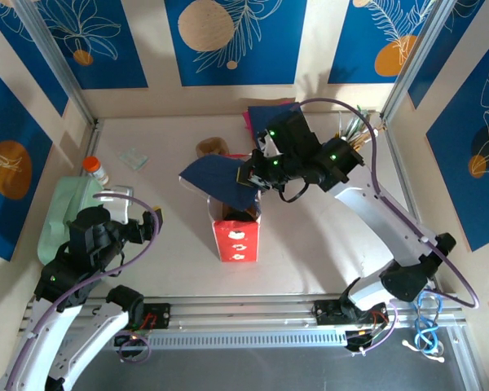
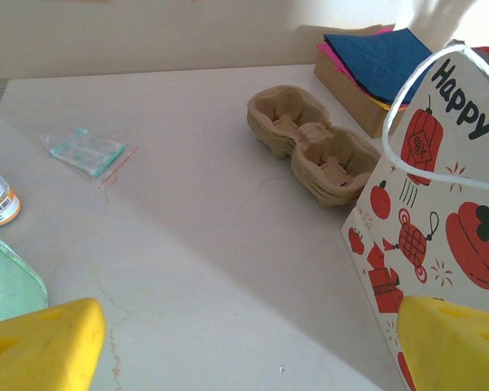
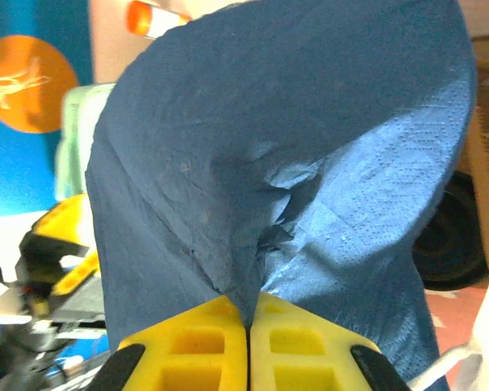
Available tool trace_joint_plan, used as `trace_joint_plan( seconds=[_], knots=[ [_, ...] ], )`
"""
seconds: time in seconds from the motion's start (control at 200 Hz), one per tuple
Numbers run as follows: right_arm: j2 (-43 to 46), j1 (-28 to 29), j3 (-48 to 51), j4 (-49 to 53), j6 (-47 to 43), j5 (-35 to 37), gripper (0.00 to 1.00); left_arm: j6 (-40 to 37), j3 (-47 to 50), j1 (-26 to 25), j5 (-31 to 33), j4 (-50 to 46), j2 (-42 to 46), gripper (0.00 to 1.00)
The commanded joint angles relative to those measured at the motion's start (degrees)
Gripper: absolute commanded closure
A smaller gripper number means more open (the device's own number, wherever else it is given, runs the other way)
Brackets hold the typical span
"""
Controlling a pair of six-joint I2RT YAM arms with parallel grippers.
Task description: Pack the takeout coffee
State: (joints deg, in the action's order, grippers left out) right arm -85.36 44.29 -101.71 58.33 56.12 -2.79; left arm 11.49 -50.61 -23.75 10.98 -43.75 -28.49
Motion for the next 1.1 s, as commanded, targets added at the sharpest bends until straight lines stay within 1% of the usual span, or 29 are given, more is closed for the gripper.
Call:
trace_joint_plan(
  seconds=[0.0,0.21,0.425,0.575,0.675,0.86,1.095],
  knots=[
    [-4.0,2.1,-3.5,7.3,-3.4,5.1,1.0,-0.5,0.6,0.5,-0.5,1.0,0.5,0.08],
    [-10.2,5.0,-10.6,16.4,-5.8,11.2,1.0,-0.5,0.6,0.5,-0.5,0.9,0.3,0.08],
    [-18.8,7.1,-19.6,27.6,-7.7,15.4,1.0,-0.5,0.6,0.5,-0.4,0.8,0.3,0.08],
    [-24.3,8.6,-24.1,33.7,-8.8,17.7,1.0,-0.5,0.6,0.5,-0.3,0.7,0.2,0.08],
    [-26.1,9.4,-25.1,35.2,-8.9,18.2,1.0,-0.5,0.6,0.5,-0.2,0.7,0.0,0.08],
    [-26.9,9.9,-25.0,36.2,-8.3,19.8,1.0,-0.6,0.7,0.5,-0.1,0.7,-0.1,0.07],
    [-27.9,10.3,-25.3,36.9,-8.4,19.9,1.0,-0.6,0.6,0.5,-0.1,0.6,-0.6,0.07]
  ],
)
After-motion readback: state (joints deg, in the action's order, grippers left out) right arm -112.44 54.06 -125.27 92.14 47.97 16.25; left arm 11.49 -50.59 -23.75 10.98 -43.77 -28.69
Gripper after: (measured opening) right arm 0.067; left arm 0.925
